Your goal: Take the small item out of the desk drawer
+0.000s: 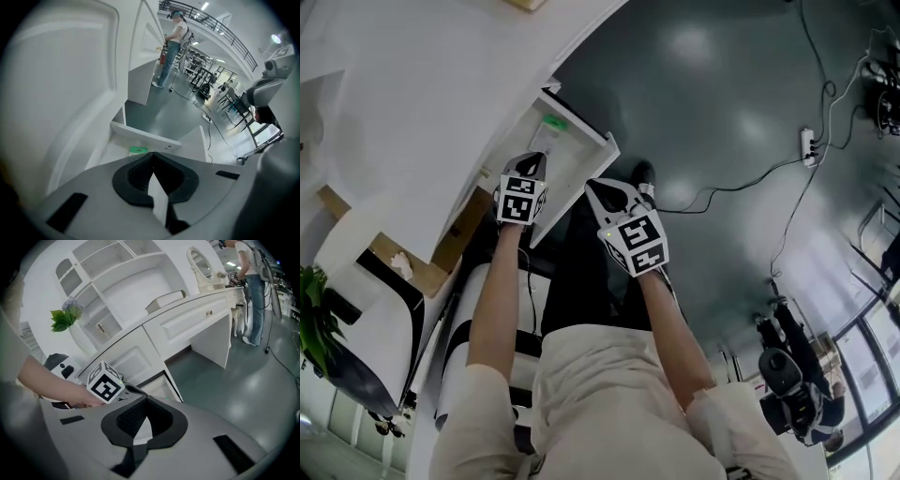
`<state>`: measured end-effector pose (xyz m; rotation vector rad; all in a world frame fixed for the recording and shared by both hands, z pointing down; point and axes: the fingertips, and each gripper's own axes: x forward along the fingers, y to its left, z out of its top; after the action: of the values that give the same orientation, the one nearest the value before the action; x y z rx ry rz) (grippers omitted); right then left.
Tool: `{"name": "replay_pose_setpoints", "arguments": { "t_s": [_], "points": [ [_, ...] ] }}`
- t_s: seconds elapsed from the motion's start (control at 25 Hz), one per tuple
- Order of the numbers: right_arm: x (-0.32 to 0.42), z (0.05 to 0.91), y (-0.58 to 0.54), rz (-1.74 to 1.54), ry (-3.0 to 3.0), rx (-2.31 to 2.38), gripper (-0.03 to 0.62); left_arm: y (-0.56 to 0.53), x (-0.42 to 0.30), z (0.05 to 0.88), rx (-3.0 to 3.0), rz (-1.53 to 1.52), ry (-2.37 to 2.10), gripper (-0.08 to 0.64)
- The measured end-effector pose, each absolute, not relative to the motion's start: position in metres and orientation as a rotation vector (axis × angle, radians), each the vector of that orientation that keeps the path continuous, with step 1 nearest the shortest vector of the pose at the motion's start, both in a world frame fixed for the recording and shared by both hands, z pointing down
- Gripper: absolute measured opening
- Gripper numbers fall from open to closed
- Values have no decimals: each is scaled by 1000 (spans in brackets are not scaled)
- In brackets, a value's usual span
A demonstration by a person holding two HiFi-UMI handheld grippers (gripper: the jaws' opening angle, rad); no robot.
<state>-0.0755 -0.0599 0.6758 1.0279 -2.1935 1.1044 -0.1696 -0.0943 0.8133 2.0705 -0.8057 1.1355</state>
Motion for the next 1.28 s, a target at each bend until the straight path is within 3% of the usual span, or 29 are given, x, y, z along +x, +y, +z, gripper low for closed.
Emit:
{"name": "replay_pose_setpoints", "arguments": {
  "t_s": [0.36, 0.96, 1.28],
  "points": [
    [-68, 698, -46, 1196, -2164, 1000, 25, -102, -155, 877, 2052, 1180, -769, 24],
    [-69, 718, -22, 1317, -2140, 987, 25, -104, -175, 960, 2005, 1254, -797, 284],
    [-53, 728, -7, 1353, -2133, 984, 25, -97, -166, 981, 1981, 1318, -759, 358]
  ]
}}
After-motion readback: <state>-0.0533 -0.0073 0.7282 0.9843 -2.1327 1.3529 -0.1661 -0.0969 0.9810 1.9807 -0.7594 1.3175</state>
